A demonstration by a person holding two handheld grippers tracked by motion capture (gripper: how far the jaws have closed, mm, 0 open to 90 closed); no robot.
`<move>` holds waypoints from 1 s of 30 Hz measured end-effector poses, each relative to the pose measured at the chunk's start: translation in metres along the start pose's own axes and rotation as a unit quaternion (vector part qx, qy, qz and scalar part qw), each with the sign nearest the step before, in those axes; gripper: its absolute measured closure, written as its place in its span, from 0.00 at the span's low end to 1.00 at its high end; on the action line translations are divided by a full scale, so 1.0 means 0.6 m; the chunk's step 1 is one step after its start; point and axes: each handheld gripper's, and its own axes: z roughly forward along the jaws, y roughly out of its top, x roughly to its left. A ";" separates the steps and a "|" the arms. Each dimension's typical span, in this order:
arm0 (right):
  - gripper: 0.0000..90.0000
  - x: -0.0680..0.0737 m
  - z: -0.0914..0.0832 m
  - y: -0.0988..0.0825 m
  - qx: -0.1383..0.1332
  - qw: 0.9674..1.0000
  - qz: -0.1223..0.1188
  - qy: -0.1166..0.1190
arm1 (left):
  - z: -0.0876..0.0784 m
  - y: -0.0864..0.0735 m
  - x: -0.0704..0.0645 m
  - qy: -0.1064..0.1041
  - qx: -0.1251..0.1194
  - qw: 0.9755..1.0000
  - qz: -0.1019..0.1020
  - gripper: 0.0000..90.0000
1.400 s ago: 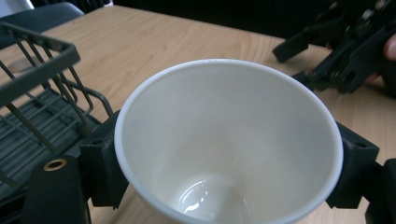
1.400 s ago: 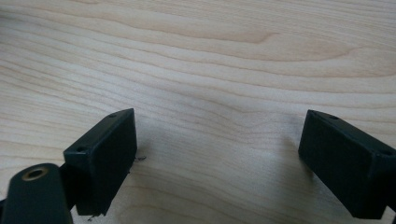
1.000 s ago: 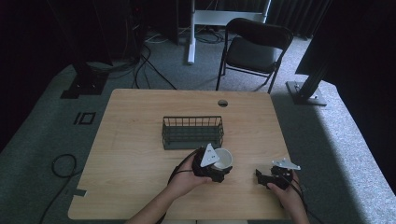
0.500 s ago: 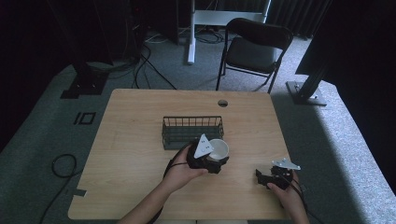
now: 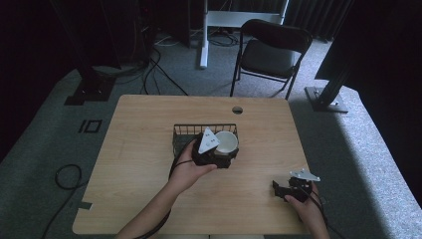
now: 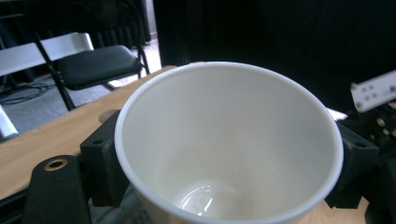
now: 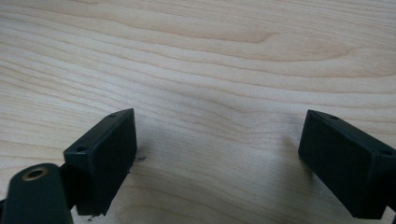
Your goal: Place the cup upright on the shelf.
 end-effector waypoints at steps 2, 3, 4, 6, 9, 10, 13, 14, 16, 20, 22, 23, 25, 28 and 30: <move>0.12 0.000 0.000 0.000 0.000 1.000 0.000 0.000 | -0.003 0.006 0.008 0.009 -0.005 1.000 -0.003 0.22; 0.12 0.000 0.000 0.000 0.000 1.000 0.000 0.000 | -0.004 0.009 0.012 0.014 -0.006 1.000 -0.004 0.22; 0.12 0.000 0.000 0.000 0.000 1.000 0.000 0.000 | -0.005 0.011 0.017 0.020 -0.010 1.000 -0.007 0.22; 0.12 0.000 0.000 0.000 0.000 1.000 0.000 0.000 | -0.008 0.015 0.027 0.031 -0.015 0.999 -0.011 0.22; 0.12 0.000 0.000 0.000 0.000 1.000 0.000 0.000 | -0.011 0.018 0.040 0.045 -0.021 0.999 -0.018 0.22; 0.12 0.000 0.000 0.000 0.000 1.000 0.000 0.000 | -0.012 0.018 0.046 0.054 -0.021 0.998 -0.020 0.22; 0.12 0.000 0.000 0.000 0.000 1.000 0.000 0.000 | -0.012 0.017 0.057 0.068 -0.025 0.997 -0.026 0.22; 0.12 0.000 0.000 0.000 0.000 1.000 0.000 0.000 | -0.012 0.016 0.062 0.073 -0.029 0.996 -0.030 0.22; 0.12 0.000 0.000 0.000 0.000 1.000 0.000 0.000 | -0.012 0.015 0.071 0.086 -0.030 0.995 -0.033 0.22; 0.12 0.000 0.000 0.000 0.000 1.000 0.000 0.000 | -0.011 0.013 0.083 0.102 -0.037 0.993 -0.046 0.22; 0.12 0.000 0.000 0.000 0.000 1.000 0.000 0.000 | -0.008 0.008 0.099 0.124 -0.040 0.990 -0.058 0.22; 0.12 0.000 0.000 0.000 0.000 1.000 0.000 0.000 | -0.007 0.006 0.103 0.131 -0.040 0.989 -0.062 0.22; 0.12 0.000 0.000 0.000 0.000 1.000 0.000 0.000 | -0.005 0.000 0.112 0.142 -0.039 0.987 -0.069 0.22; 0.12 0.000 0.000 0.000 0.000 1.000 0.000 0.000 | 0.000 -0.011 0.128 0.162 -0.040 0.983 -0.079 0.22; 0.12 0.000 0.000 0.000 0.000 1.000 0.000 0.000 | 0.004 -0.017 0.136 0.170 -0.039 0.981 -0.089 0.22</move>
